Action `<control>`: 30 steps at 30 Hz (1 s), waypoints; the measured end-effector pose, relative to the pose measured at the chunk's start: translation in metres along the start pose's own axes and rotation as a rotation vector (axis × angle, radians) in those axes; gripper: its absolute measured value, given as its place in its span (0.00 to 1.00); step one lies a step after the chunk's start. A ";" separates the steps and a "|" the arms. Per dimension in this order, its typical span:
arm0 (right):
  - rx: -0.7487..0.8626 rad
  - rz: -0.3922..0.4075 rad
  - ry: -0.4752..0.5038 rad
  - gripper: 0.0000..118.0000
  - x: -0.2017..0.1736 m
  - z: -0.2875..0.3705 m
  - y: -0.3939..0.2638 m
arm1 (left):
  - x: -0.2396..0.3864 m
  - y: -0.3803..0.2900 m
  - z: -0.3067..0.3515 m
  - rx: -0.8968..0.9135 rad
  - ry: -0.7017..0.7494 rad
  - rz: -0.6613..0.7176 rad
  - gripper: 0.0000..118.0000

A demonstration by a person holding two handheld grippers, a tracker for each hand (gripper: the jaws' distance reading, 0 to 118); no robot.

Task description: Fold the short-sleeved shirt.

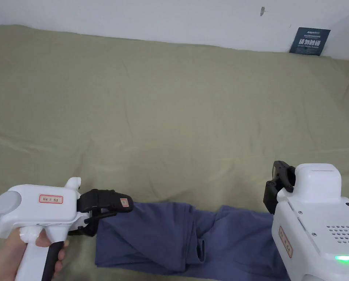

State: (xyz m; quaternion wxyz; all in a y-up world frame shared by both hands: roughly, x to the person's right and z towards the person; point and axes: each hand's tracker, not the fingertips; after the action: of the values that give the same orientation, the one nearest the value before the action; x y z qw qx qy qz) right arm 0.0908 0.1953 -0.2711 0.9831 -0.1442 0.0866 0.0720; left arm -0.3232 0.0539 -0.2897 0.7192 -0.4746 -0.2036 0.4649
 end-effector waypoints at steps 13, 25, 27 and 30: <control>0.053 0.018 0.024 0.00 0.002 0.004 0.022 | 0.026 -0.013 0.052 0.195 0.217 -0.041 0.06; 0.075 0.001 0.064 0.00 0.000 0.005 0.026 | 0.081 -0.028 0.159 0.322 0.443 -0.069 0.06; 0.069 -0.002 0.066 0.00 0.001 0.007 0.024 | 0.102 -0.029 0.138 0.278 0.420 -0.132 0.06; 0.066 0.004 0.062 0.00 0.004 0.011 0.021 | 0.132 -0.030 0.096 0.210 0.414 -0.184 0.06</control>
State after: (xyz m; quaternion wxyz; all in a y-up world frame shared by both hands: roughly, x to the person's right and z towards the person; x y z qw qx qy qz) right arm 0.0925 0.2186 -0.2666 0.9841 -0.1137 0.1194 0.0666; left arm -0.3157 0.2112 -0.2379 0.8302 -0.4620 -0.0449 0.3087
